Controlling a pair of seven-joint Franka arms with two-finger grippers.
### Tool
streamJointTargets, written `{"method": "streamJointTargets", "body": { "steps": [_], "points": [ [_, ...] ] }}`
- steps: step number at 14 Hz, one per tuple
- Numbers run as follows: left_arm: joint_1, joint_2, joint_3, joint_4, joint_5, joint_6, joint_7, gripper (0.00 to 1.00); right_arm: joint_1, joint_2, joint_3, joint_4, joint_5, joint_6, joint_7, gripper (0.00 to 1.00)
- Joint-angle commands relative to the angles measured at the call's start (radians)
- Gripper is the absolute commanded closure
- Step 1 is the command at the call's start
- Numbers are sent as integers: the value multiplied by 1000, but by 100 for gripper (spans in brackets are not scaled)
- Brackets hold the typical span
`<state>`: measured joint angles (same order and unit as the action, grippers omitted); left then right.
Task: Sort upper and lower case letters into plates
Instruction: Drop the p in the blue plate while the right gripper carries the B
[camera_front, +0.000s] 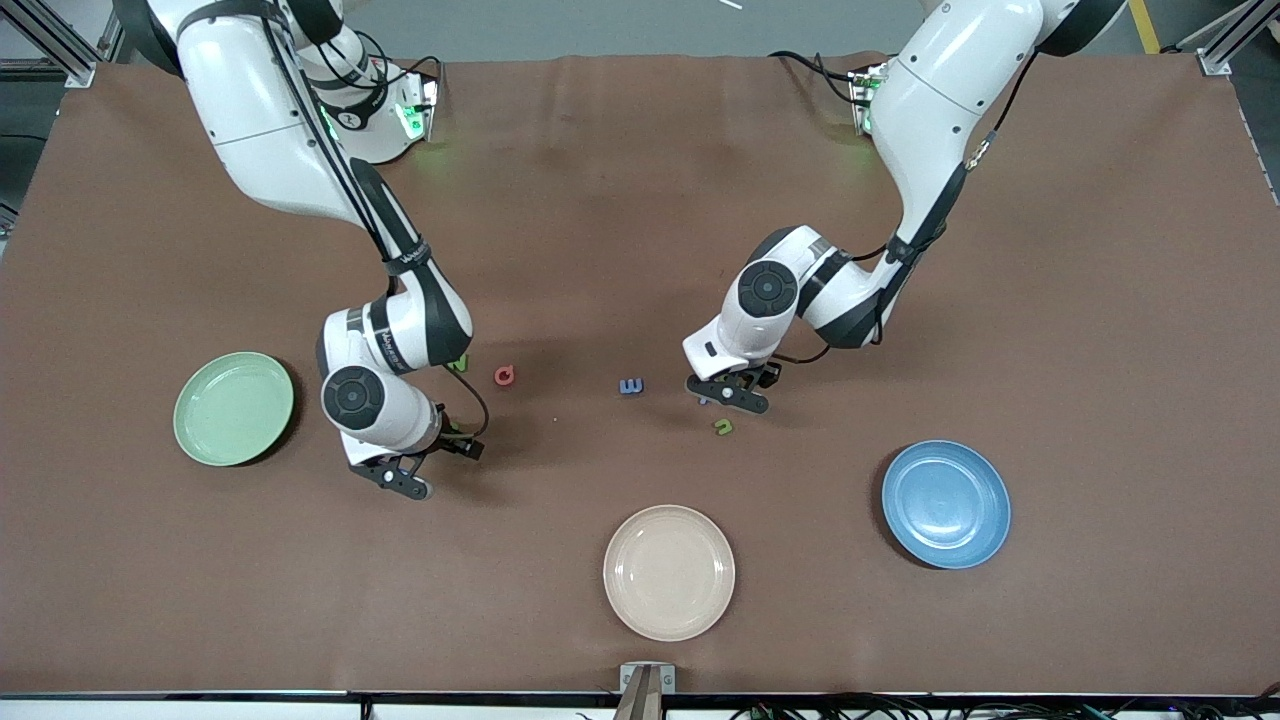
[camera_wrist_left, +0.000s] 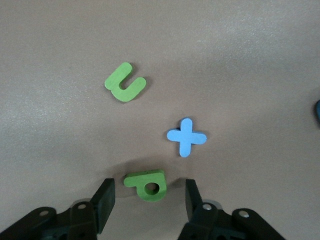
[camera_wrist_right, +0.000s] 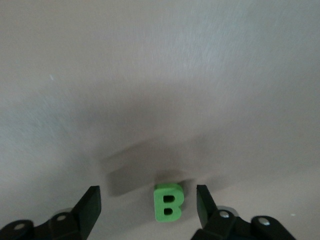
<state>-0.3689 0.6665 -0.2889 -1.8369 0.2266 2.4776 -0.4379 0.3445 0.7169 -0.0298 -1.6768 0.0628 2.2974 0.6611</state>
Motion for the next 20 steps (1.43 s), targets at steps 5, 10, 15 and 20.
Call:
{"method": "streamJointTargets", "body": {
  "steps": [5,10,15,20],
  "points": [
    [-4,19,5,33,28,11,-21,36,-68,-36,18,-60,130,-110,-270,17],
    [-4,25,5,31,28,11,-21,41,-59,-31,18,-48,135,-95,-276,32],
    [-4,30,5,33,28,11,-22,78,-53,-30,16,-9,134,-87,-265,32],
    [28,-22,36,62,54,-14,-12,100,-47,-25,15,-9,127,-61,-267,36]
  ]
}}
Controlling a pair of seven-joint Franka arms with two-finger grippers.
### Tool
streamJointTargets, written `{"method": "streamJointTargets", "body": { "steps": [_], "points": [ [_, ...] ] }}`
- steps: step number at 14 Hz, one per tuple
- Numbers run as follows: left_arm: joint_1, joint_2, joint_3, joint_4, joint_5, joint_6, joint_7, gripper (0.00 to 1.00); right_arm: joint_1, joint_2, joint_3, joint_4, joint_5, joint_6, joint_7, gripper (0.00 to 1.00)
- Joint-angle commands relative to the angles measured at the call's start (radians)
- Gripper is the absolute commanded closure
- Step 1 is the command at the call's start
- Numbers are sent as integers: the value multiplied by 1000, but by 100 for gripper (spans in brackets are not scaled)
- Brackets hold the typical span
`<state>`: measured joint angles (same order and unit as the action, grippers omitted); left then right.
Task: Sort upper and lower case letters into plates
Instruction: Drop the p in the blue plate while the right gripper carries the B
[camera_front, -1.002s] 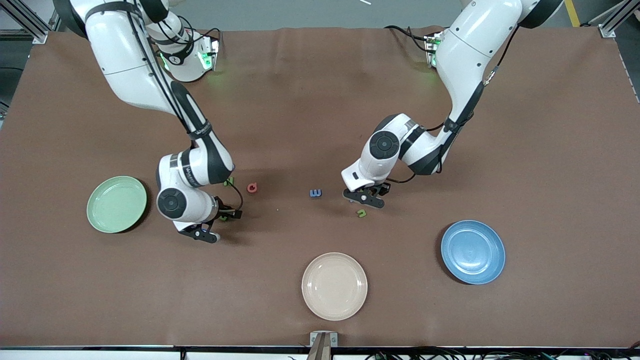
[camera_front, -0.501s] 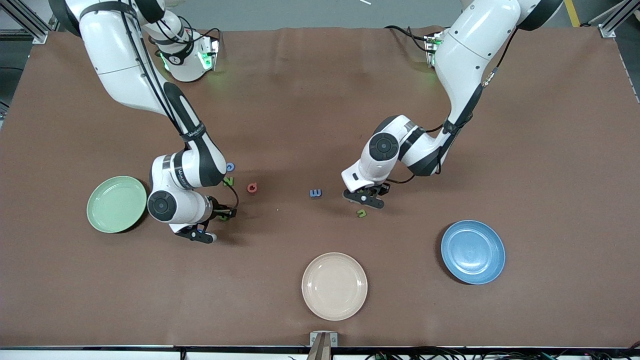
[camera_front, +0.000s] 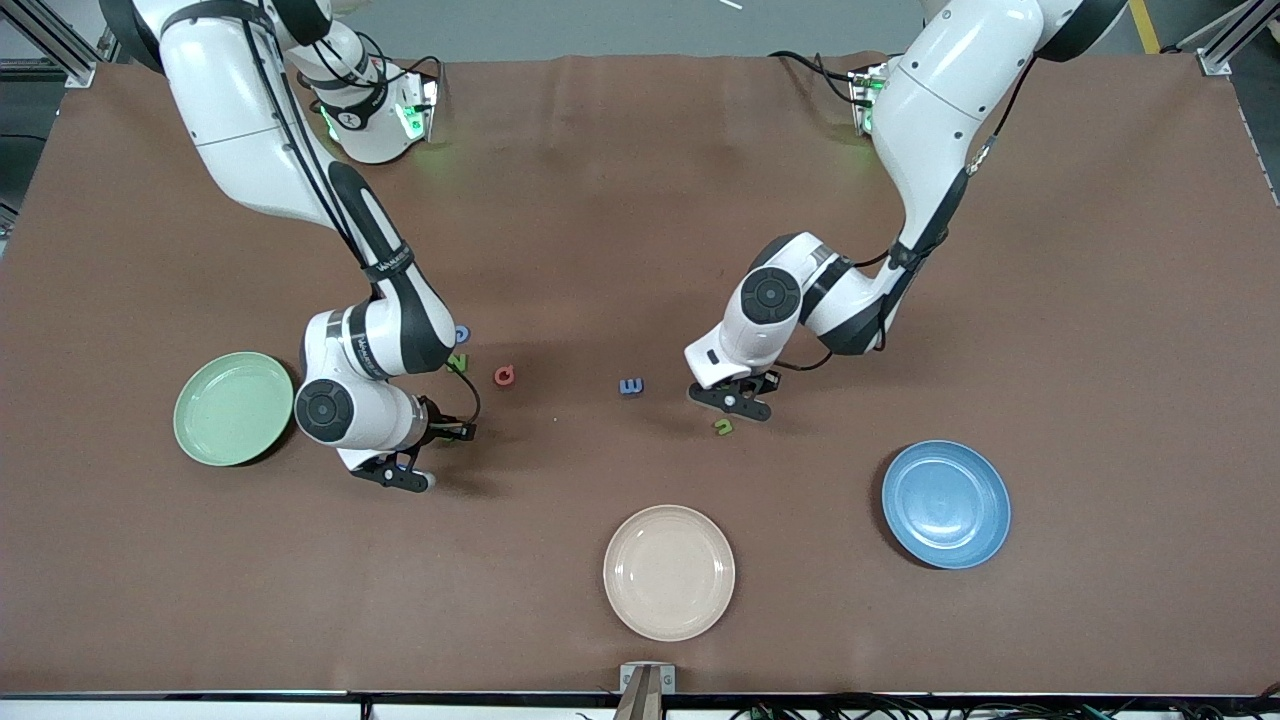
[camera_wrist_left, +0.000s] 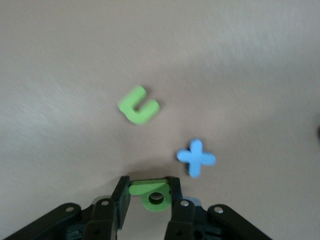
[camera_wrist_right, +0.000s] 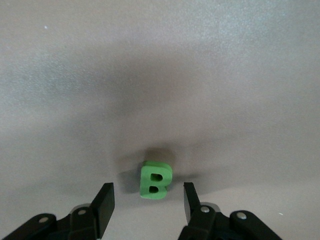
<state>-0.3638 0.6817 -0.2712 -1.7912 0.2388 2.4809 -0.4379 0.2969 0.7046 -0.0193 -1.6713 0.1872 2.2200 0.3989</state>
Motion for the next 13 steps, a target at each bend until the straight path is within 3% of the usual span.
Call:
{"method": "streamJointTargets", "body": {
  "steps": [1,5,9,11,13],
  "points": [
    [63,-63,32,15,65,-31,1,100,1,-11,4,-15,1,23,-5,36],
    [244,-105,29,44,94,-79,140,100,-1,-10,2,-16,-2,24,-6,37],
    [335,-47,35,90,90,-79,169,99,-1,-5,1,-19,-5,24,-8,39],
    [387,-22,36,92,94,-77,174,97,-2,-4,-1,-19,-5,26,-8,44],
    [411,-14,36,90,94,-79,182,89,-4,-4,-2,-19,-11,26,-8,52]
  ]
}}
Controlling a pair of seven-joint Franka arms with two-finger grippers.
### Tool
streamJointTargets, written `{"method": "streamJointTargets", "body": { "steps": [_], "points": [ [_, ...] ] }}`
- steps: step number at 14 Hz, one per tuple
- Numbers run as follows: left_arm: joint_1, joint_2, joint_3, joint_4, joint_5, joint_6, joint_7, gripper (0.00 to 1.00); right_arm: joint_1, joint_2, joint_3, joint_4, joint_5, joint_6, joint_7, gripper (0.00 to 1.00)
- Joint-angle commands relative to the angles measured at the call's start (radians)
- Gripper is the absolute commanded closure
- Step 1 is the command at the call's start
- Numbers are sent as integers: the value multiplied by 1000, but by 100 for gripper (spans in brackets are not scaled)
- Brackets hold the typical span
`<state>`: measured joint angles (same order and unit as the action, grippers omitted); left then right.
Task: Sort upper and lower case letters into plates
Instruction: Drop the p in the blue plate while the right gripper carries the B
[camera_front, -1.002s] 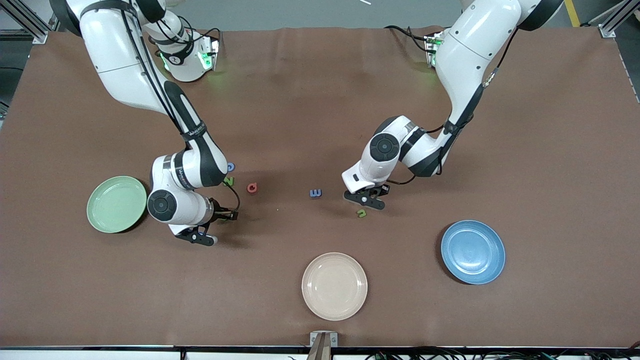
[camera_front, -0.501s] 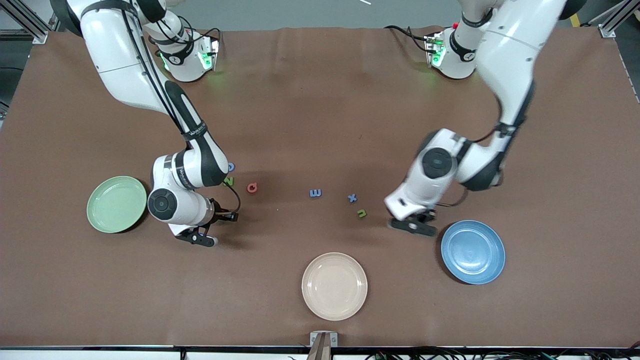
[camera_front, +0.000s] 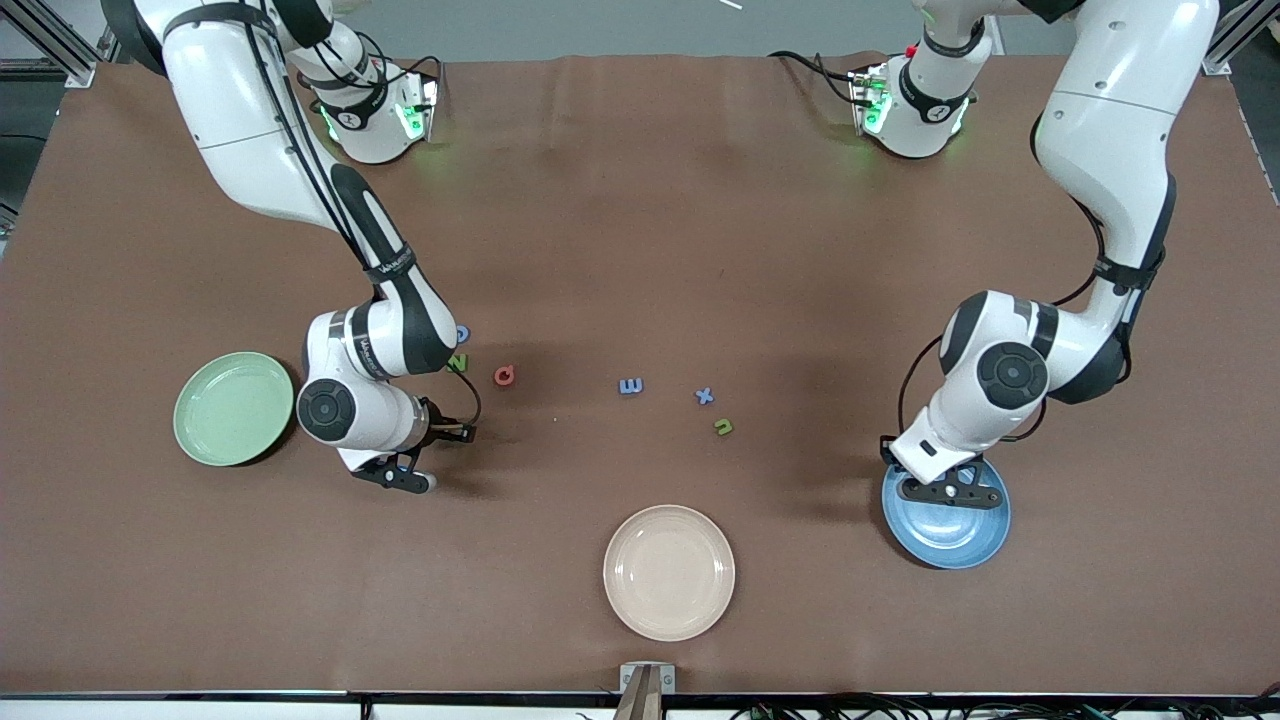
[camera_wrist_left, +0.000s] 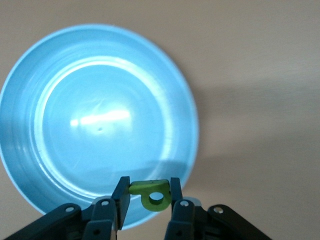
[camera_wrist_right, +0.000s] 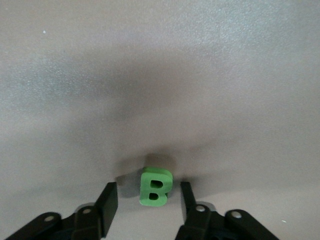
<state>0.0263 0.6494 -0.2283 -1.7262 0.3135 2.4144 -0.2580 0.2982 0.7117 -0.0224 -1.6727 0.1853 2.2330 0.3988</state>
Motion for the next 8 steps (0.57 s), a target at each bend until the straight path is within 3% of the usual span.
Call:
{"method": "streamJointTargets", "body": {
  "steps": [1,4,5,6,8],
  "points": [
    [23,21,-6,28,19,-12,8,83,-8,-9,1,-18,-18,13,-8,58],
    [26,19,-6,36,19,-12,23,53,-19,3,1,-19,-36,36,-8,70],
    [27,19,-6,34,19,-12,23,10,-19,8,1,-19,-38,49,-8,75],
    [29,13,-8,33,15,-12,8,0,-19,9,1,-19,-38,59,-6,80],
    [11,-7,-26,25,4,-35,-24,0,-11,11,1,-21,-36,77,-5,90]
  ]
}}
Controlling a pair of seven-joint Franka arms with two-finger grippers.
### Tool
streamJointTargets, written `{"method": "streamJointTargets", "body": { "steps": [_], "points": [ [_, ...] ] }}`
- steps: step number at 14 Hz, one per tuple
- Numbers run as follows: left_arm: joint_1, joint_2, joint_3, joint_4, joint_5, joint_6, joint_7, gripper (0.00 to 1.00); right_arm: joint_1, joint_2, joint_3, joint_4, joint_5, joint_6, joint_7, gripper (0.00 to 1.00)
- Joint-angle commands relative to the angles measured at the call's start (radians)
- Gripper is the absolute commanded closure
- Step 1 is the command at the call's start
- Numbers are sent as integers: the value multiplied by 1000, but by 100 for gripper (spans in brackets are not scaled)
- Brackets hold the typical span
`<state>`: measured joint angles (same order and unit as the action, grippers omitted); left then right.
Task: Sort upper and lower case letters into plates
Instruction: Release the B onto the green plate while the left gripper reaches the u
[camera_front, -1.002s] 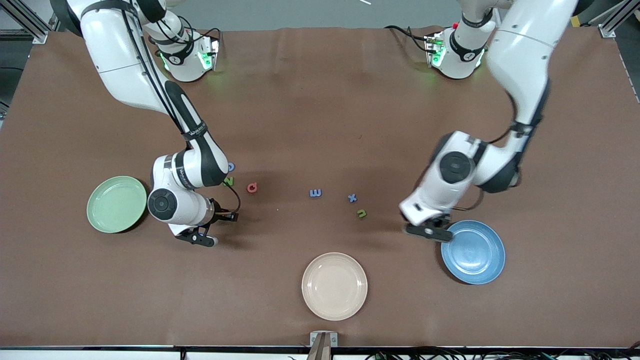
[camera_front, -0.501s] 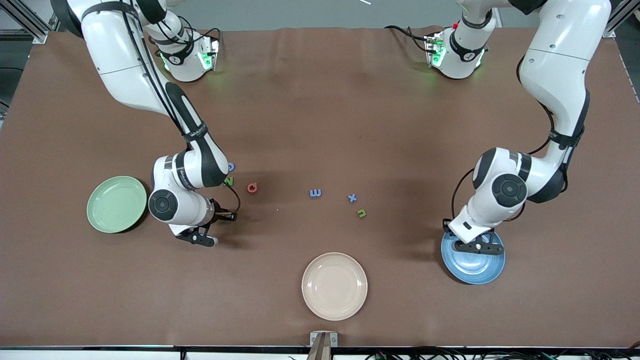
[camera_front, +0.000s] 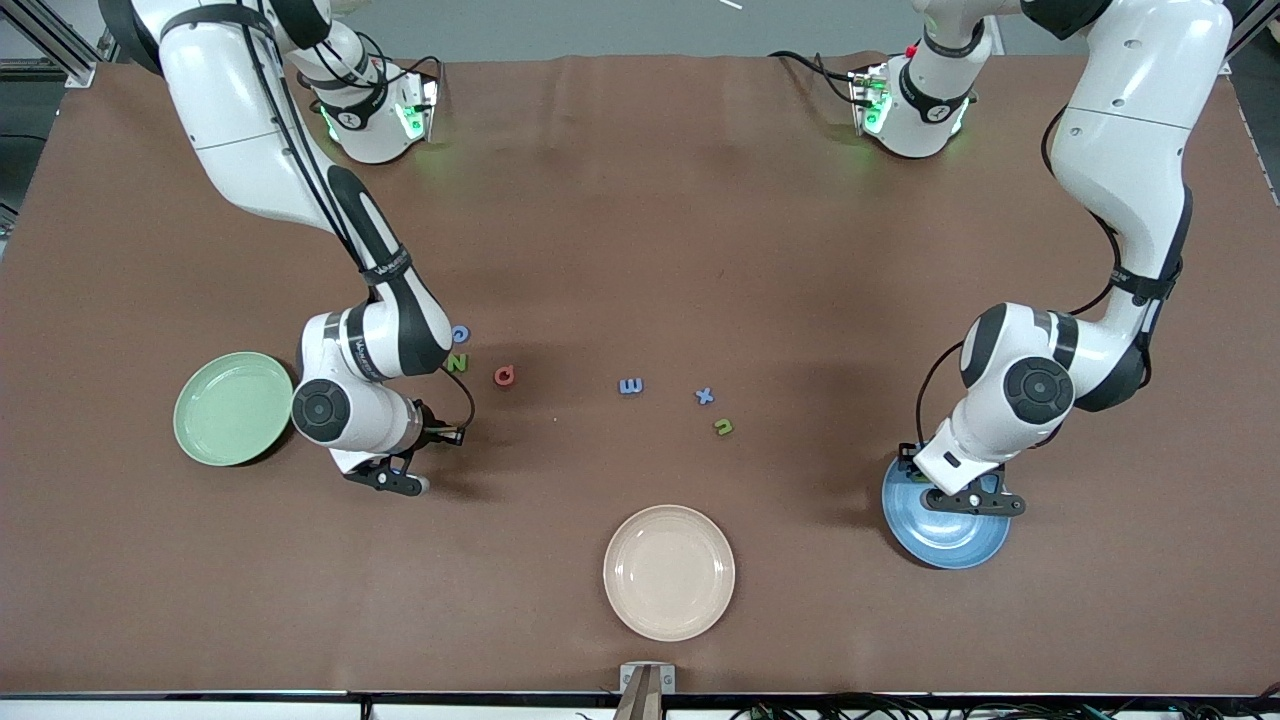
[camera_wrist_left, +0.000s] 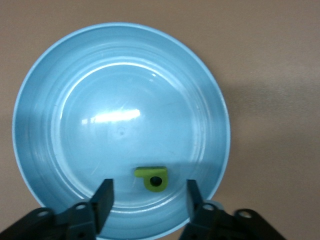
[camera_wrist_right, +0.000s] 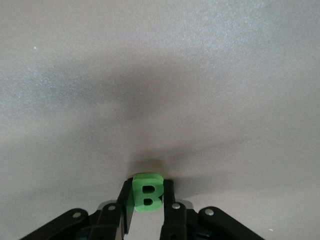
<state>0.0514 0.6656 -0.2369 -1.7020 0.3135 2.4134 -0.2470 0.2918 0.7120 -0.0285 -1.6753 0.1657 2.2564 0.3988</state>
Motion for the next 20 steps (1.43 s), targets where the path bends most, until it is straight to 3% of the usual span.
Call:
{"method": "streamJointTargets", "body": {
  "steps": [1,4,8,10,12,14,17,20],
  "points": [
    [-22,-30,-41,1,4,-65,-85,0,-8,6,7,-17,-18,49,-6,94],
    [-50,-29,-122,-1,7,-79,-307,0,-45,-37,3,-14,-18,31,-21,95],
    [-185,-17,-122,10,13,-76,-660,0,-169,-208,1,-35,-46,-219,-187,95],
    [-251,9,-122,27,15,-68,-796,2,-242,-296,1,-120,-48,-250,-302,95],
    [-315,43,-117,45,15,-66,-911,9,-321,-374,1,-234,-69,-220,-415,95],
    [-353,98,-111,106,16,-65,-1021,25,-397,-420,1,-338,-113,-145,-524,95],
    [-372,134,-108,146,16,-65,-1063,27,-488,-414,1,-455,-121,50,-662,95],
    [-378,173,-107,188,16,-65,-1065,31,-522,-366,1,-475,-123,140,-699,94]
  ]
}}
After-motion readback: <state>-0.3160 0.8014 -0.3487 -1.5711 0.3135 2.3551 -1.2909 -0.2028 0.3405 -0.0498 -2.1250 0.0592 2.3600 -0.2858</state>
